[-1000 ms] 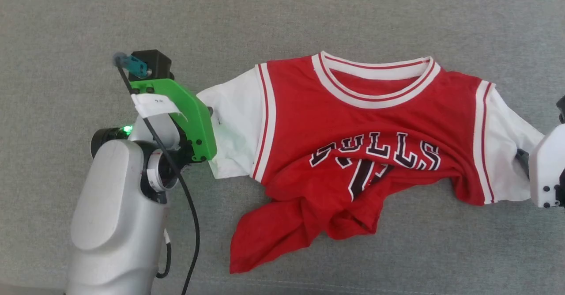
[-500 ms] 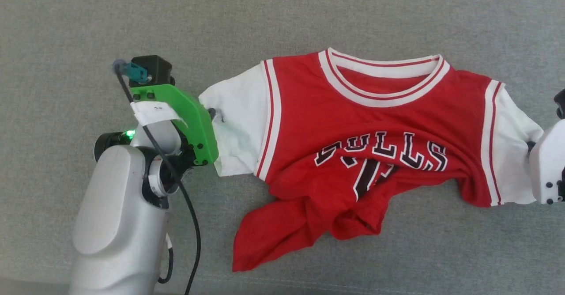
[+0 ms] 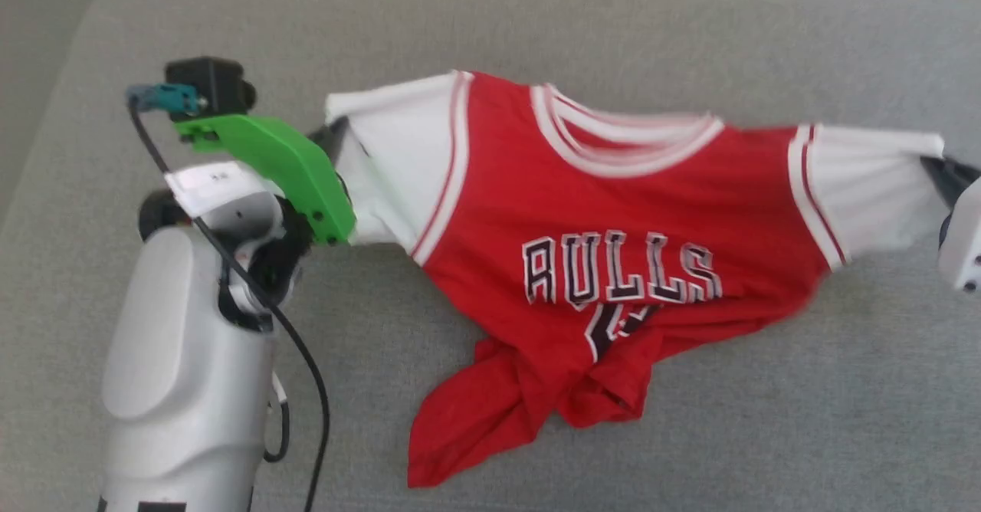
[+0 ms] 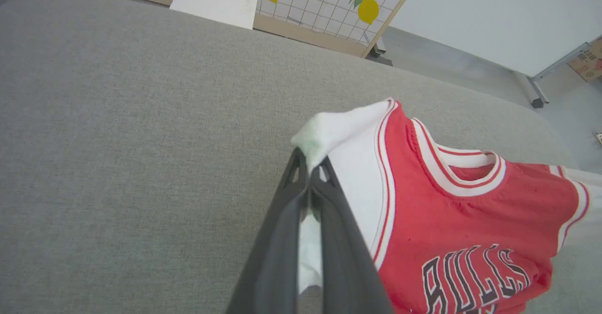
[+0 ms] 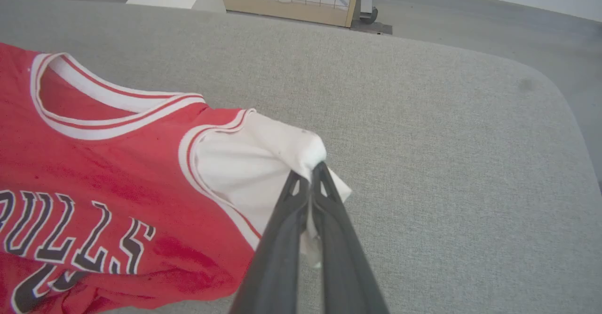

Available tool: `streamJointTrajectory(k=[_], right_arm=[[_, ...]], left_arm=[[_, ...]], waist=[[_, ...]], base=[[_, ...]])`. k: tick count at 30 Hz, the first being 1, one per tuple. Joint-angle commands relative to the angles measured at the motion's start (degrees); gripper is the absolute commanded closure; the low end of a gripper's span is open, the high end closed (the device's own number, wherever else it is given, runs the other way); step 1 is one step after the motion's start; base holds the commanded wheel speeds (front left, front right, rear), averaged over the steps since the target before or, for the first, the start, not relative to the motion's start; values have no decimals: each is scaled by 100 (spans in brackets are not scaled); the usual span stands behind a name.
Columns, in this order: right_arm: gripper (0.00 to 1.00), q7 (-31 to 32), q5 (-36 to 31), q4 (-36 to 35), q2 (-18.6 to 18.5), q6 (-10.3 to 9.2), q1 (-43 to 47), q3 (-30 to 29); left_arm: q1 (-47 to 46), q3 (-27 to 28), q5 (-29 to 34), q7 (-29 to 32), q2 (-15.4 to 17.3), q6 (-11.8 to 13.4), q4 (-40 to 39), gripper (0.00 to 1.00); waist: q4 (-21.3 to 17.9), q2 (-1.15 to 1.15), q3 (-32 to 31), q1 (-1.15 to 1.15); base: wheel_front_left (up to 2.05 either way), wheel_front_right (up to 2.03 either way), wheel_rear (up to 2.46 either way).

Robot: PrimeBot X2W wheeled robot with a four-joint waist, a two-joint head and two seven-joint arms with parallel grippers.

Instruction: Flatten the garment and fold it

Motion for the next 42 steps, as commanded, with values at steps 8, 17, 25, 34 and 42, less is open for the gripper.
streamJointTrajectory(k=[8,17,25,34,42], right_arm=[[100,-172,646,-249,217,-10,-849,-194],[100,-435,920,-367,375,-10,-1753,-483],[100,-371,860,-229,443,-10,-2174,-576],[100,-465,424,374,527,-10,-3214,-465],[100,-779,-180,1479,886,-10,-5020,-645]], left_arm=[[-689,225,45,-468,126,-26,132,100],[-1438,431,119,-845,248,82,159,100],[-1878,486,164,-905,419,93,472,100],[-2748,369,442,-987,624,167,1144,100],[-4206,224,849,-1309,716,403,1712,100]], waist=[[-77,0,-1090,0],[-47,0,-1436,0],[-12,0,-1387,0],[-39,0,-538,0],[-172,0,653,0]], base=[[0,0,0],[0,0,0],[0,0,0],[0,0,0],[0,0,0]])
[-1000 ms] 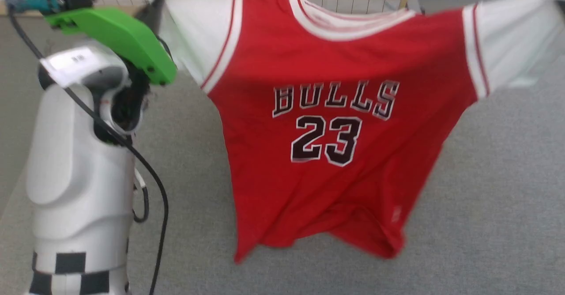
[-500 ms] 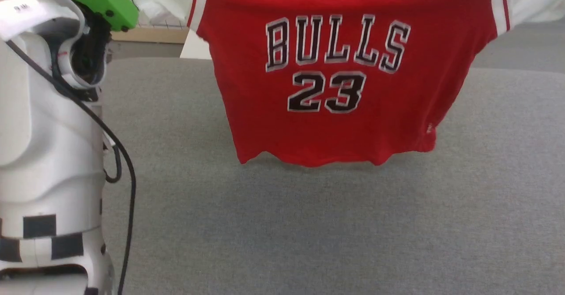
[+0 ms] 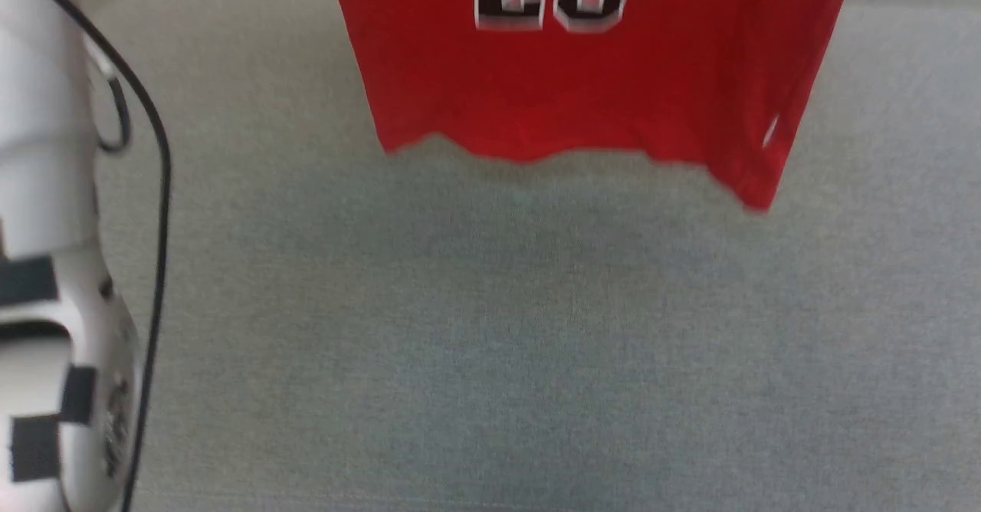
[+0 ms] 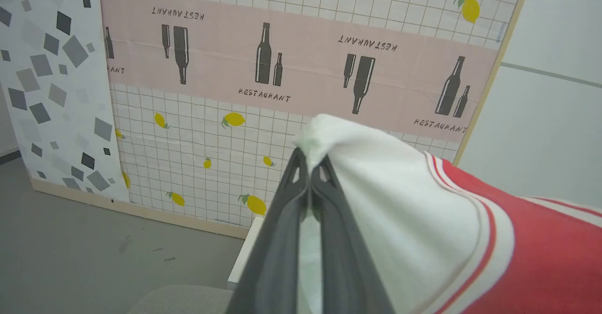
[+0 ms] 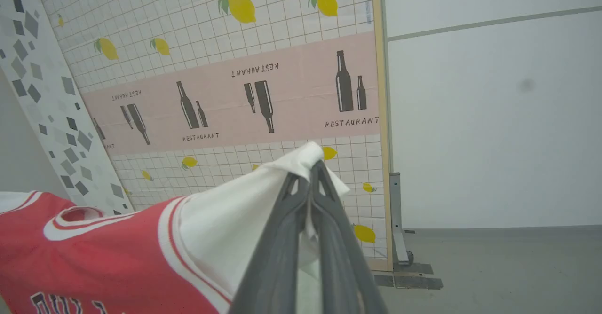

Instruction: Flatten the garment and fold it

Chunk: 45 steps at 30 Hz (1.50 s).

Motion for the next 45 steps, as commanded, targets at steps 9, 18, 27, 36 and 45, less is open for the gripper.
streamJointTrajectory(k=[9,18,27,36,45], right_arm=[[100,-824,-872,901,351,-9,-1769,-288],[100,-1341,-1206,1220,498,-9,-2588,-543],[100,-1484,-927,962,658,-9,-2015,-596],[100,-1650,-20,658,355,-9,-341,-72],[100,-1998,1177,392,-170,-9,2332,920]], left_arm=[[-1381,-77,461,-690,108,352,125,100],[-2026,-84,505,-1473,67,329,329,100],[-1817,-17,250,-1924,-60,153,864,100],[-555,-67,-133,-2577,-399,-396,1513,100],[1678,-331,-611,-3018,-1006,-997,2044,100]], waist=[[-281,0,1761,0],[-312,0,2453,0],[-218,0,2754,0],[41,0,2160,0],[347,0,806,0]], base=[[0,0,0],[0,0,0],[0,0,0],[0,0,0],[0,0,0]])
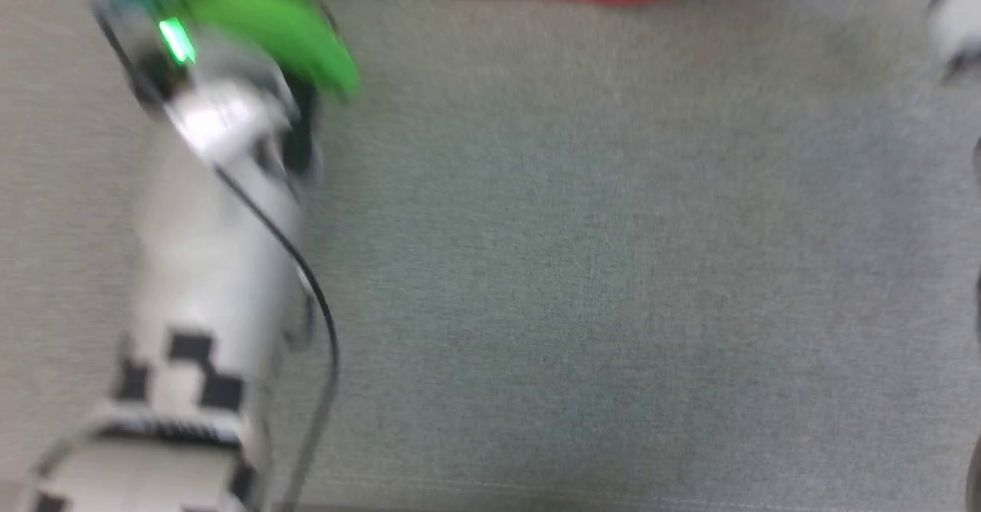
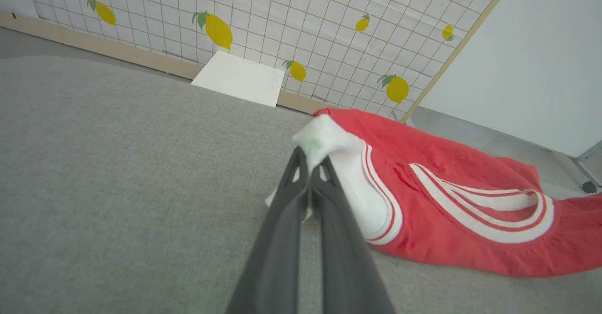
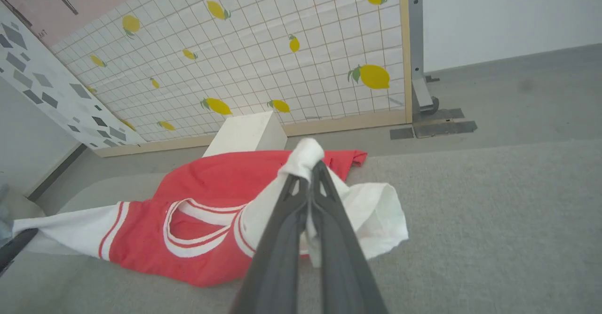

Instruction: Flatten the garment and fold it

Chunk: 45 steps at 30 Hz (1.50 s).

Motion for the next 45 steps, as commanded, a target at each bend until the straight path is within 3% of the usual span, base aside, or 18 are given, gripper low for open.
streamJointTrajectory(k=[1,8,15,25,29,36,40,45], right_arm=[[100,-89,160,-69,-25,-8,407,112],[100,-101,682,-452,-148,-8,2419,584],[100,-179,765,-676,-211,-8,3883,500],[100,146,509,-1181,-78,-8,5425,-4],[100,426,386,-1485,-32,-8,5705,-78],[100,1578,-333,-1823,-378,-8,5546,403],[100,2549,-757,-1688,-520,-8,5039,906],[100,3415,-1001,-1215,-491,-8,4441,1455]], left_arm=[[344,-57,-89,-48,-50,-60,64,100],[1868,-58,-616,-106,-172,-158,181,100],[3149,23,-989,167,-169,-152,-105,100],[4999,293,-1309,775,74,355,-1418,100],[5476,298,-1338,1071,125,598,-2002,100],[5690,-324,-400,1770,682,1164,-2582,100],[5585,-546,-115,2108,862,1304,-2756,100],[5461,-583,-161,2236,810,1340,-2907,100]], waist=[[301,0,-952,0],[366,0,-1818,0],[321,0,-2389,0],[178,0,-2695,0],[140,0,-2752,0],[69,0,-2761,0],[18,0,-2714,0],[69,0,-2546,0]], base=[[0,0,0],[0,0,0],[0,0,0],[0,0,0],[0,0,0],[0,0,0],[0,0,0],[0,0,0]])
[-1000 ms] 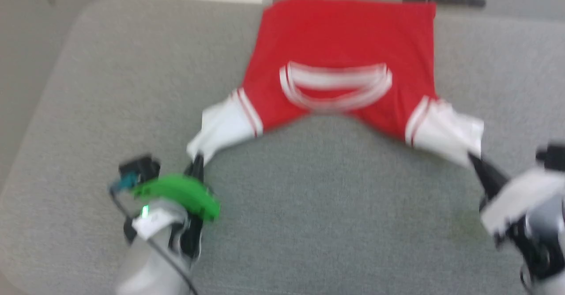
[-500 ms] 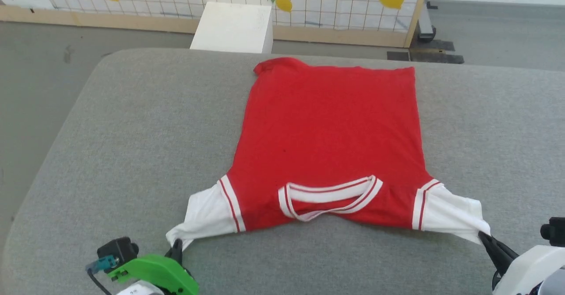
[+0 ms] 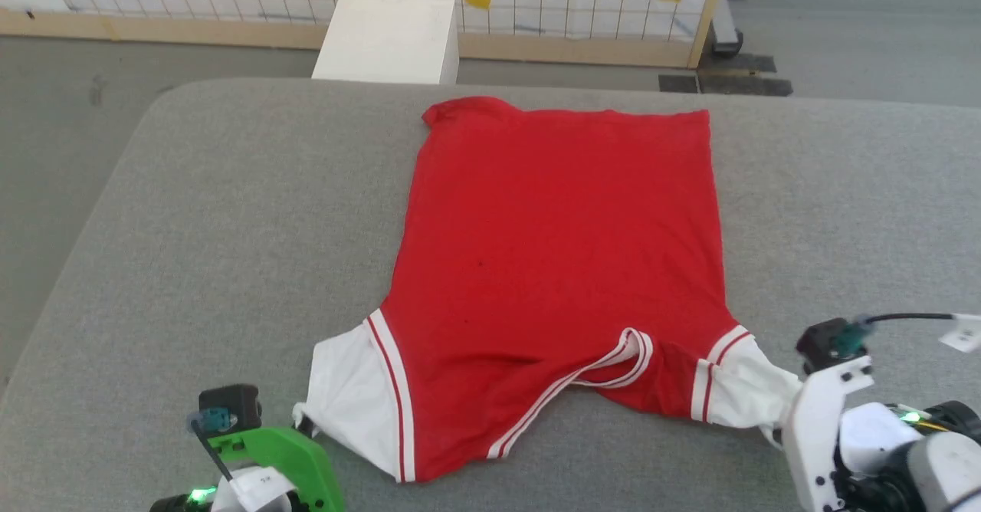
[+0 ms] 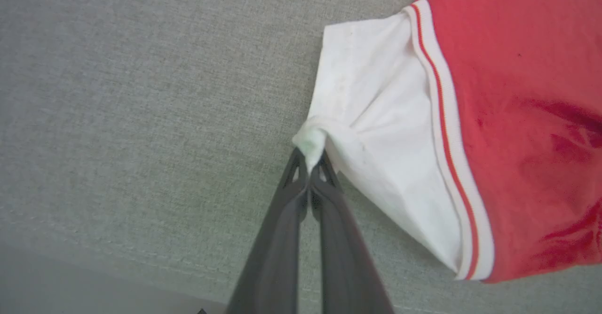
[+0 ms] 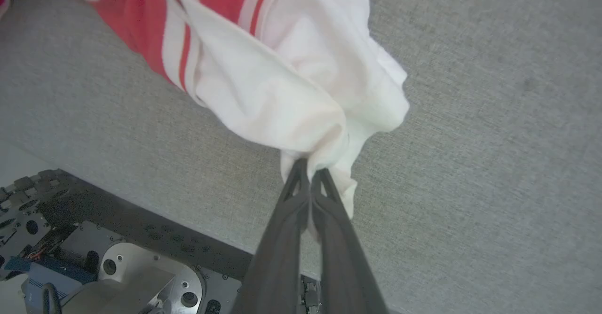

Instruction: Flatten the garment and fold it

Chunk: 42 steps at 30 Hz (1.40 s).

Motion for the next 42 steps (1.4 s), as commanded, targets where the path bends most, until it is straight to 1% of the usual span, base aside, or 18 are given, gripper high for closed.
streamJointTrajectory(k=[1,4,8,9,10,11,15,21,25,28,30,34,35,39,42], right_arm=[[100,146,-49,140,31,-9,-126,93],[100,419,-138,491,14,-9,-332,309],[100,425,-158,817,16,-9,-482,430],[92,409,-131,859,11,-9,-491,451],[66,376,-70,882,7,-9,-500,463],[0,324,-3,879,4,-9,-505,452],[0,63,314,690,-22,-9,-464,194],[0,-171,894,-106,26,-9,-163,-621],[0,-632,1111,-808,325,-9,42,-1398],[0,-1231,1303,-1229,683,-9,70,-1881],[0,-1628,1229,-1370,754,-9,88,-2056],[0,-2567,1106,-1418,1043,-9,-41,-2369],[0,-2808,1122,-1374,1163,-9,-147,-2471],[0,-3346,791,-1080,1138,-9,-586,-2426],[0,-3490,610,-783,1118,-9,-1082,-2365]], left_arm=[[-134,-11,20,10,-11,37,-35,100],[-180,-11,-26,-13,-71,45,-68,100],[-189,22,-98,-78,-122,49,-70,100],[-187,31,-112,-97,-129,50,-71,100],[-182,53,-138,-120,-141,55,-76,100],[-177,71,-154,-145,-145,61,-84,100],[-130,141,-220,-218,-154,89,-129,100],[26,183,-288,-211,-108,108,-196,100],[136,219,-330,-244,-94,131,-273,100],[207,255,-358,-280,-88,164,-346,100],[218,263,-365,-300,-87,175,-399,100],[223,272,-339,-371,-95,234,-577,100],[217,270,-328,-384,-100,255,-642,100],[132,229,-272,-415,-122,310,-877,100],[34,206,-233,-464,-168,361,-1082,100]], waist=[[57,0,95,1],[98,0,195,1],[116,0,246,1],[117,0,249,1],[113,0,249,1],[107,0,243,1],[76,0,163,1],[-5,0,-61,1],[-49,0,-163,1],[-75,0,-171,1],[-72,0,-132,1],[-78,0,29,1],[-79,0,108,1],[-45,0,456,1],[-3,0,822,1]], base=[[0,0,0],[0,0,0],[0,0,0],[0,0,0],[0,0,0],[0,0,0],[0,0,0],[0,0,0],[0,0,0],[0,0,0],[0,0,0],[0,0,0],[0,0,0],[0,0,0],[0,0,0]])
